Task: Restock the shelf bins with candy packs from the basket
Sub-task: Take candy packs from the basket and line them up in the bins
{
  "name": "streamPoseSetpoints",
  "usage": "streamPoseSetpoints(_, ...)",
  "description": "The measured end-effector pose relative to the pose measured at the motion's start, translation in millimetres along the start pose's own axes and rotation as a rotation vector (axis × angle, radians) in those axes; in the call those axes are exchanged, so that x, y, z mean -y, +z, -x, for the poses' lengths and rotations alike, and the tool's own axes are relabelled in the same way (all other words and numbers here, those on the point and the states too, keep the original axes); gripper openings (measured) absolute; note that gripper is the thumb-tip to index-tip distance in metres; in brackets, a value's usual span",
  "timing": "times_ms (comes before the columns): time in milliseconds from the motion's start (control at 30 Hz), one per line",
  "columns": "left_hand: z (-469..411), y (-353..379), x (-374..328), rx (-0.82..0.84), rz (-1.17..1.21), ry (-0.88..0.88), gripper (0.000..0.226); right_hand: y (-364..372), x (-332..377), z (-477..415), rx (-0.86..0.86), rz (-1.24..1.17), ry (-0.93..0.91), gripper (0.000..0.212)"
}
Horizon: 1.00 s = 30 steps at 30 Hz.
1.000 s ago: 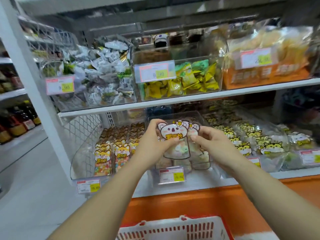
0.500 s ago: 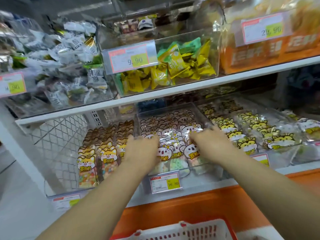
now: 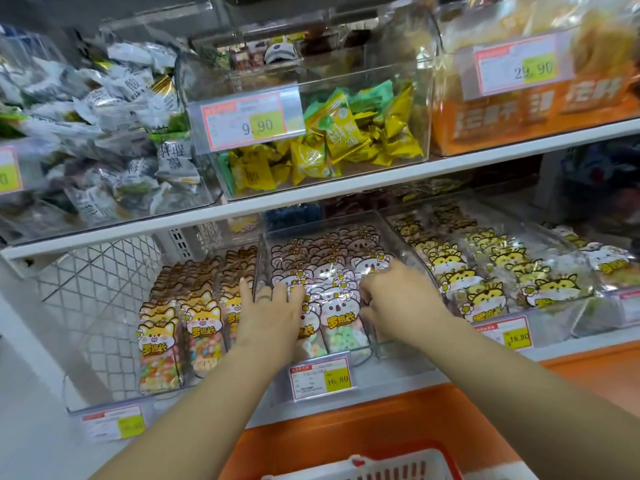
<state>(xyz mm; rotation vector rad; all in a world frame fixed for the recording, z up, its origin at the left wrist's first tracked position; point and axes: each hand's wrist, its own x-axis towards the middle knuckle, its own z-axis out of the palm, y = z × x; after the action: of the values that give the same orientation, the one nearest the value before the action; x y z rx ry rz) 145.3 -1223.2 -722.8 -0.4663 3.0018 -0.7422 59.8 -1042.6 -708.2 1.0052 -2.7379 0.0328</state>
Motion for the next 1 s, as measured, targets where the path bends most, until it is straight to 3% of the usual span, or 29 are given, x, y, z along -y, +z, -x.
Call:
streamPoseSetpoints(100, -5, -4, 0, 0.011, -0.033, 0.030, 0.101, 10, 1, -1, 0.390, -0.224, 0.025, 0.042)
streamPoseSetpoints(200, -9, -3, -1, 0.026, -0.085, 0.089, 0.105, 21, -3, -3, 0.599, -0.309, -0.012, 0.060)
streamPoseSetpoints(267, -11, -2, -2, 0.005, -0.111, 0.118, 0.101, 24, -4, -4, 0.655, -0.355, -0.016, 0.068)
streamPoseSetpoints(500, -17, -4, -9, -0.008, -0.146, 0.093, 0.084, 27, -4, -4, 0.649, -0.366, 0.001, 0.064)
streamPoseSetpoints(600, -12, -11, -9, 0.009, -0.146, 0.092, 0.089, 25, -6, 6, 0.510, -0.339, -0.035, 0.055)
streamPoseSetpoints(733, 7, -24, 1, -0.038, -0.036, 0.056, 0.087, 27, 1, 35, 0.112, -0.285, -0.108, 0.043)
streamPoseSetpoints(800, 25, -24, 4, -0.148, 0.125, 0.061, 0.074, 33, 9, 49, -0.075, -0.294, -0.152, 0.043)
streamPoseSetpoints(933, 81, -1, 4, -0.559, 0.497, 0.137, 0.035, 44, 36, 83, -0.348, -0.420, -0.219, 0.035)
streamPoseSetpoints(1000, 120, 24, 2, -0.591, 0.678, 0.120, 0.026, 54, 54, 104, -0.397, -0.476, -0.246, 0.030)
